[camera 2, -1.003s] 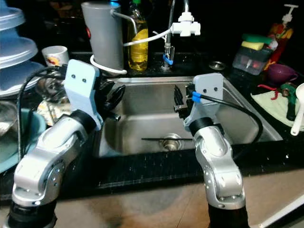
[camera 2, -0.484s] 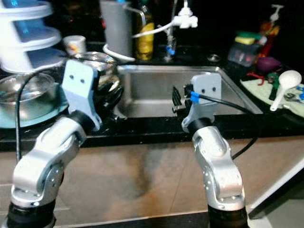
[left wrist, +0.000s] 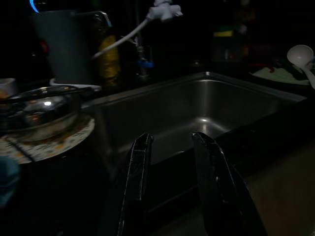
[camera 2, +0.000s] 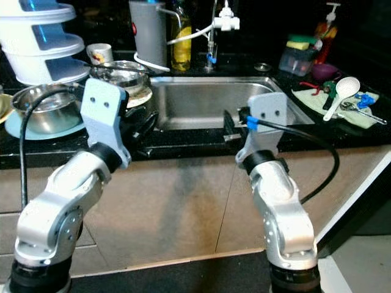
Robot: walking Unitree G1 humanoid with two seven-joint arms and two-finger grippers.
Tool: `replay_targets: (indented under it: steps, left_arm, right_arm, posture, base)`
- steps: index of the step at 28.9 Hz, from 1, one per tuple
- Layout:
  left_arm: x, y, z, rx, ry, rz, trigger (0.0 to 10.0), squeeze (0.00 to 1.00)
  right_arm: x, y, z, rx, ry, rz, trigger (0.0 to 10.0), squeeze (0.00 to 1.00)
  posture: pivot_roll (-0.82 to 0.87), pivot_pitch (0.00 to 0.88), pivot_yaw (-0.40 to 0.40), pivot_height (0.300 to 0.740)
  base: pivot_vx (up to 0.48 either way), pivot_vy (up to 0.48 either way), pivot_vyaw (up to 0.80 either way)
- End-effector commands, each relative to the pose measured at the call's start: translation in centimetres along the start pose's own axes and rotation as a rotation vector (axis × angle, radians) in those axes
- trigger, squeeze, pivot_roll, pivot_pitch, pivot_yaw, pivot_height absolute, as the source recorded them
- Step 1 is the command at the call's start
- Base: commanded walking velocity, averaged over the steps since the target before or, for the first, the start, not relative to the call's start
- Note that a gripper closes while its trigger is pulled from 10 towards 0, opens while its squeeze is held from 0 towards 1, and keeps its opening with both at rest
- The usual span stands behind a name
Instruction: Kitchen organization
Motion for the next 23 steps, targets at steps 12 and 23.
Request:
replay_targets:
  steps: [12,23]
  left_arm:
    - [-2.6,0.1,1.4,-0.013,0.077,0.058,10.0,0.0]
    - [-10.4,-5.3,9.7,-0.555,0.394,0.042,10.0,0.0]
  right_arm:
    - [-1.6,1.6,0.8,0.111,0.063,-0.137,10.0,0.0]
    - [-12.1,1.5,7.7,0.295,0.414,-0.361,10.0,0.0]
  posture:
    - [-0.05,0.112,-0.071,0.74]
    - [-0.04,0.107,-0.064,0.74]
  base:
    - [0.0,0.0,0.0]
    - [0.0,0.0,0.0]
Point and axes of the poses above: a point about 5 cm out from each wrist's last joint towards the gripper, its own z axis pointing back from the gripper into the wrist, its own x axis along the axis of the wrist's last joint, y = z × x, the point moved 6 cm from there along -z, pointing out of the wrist towards the gripper
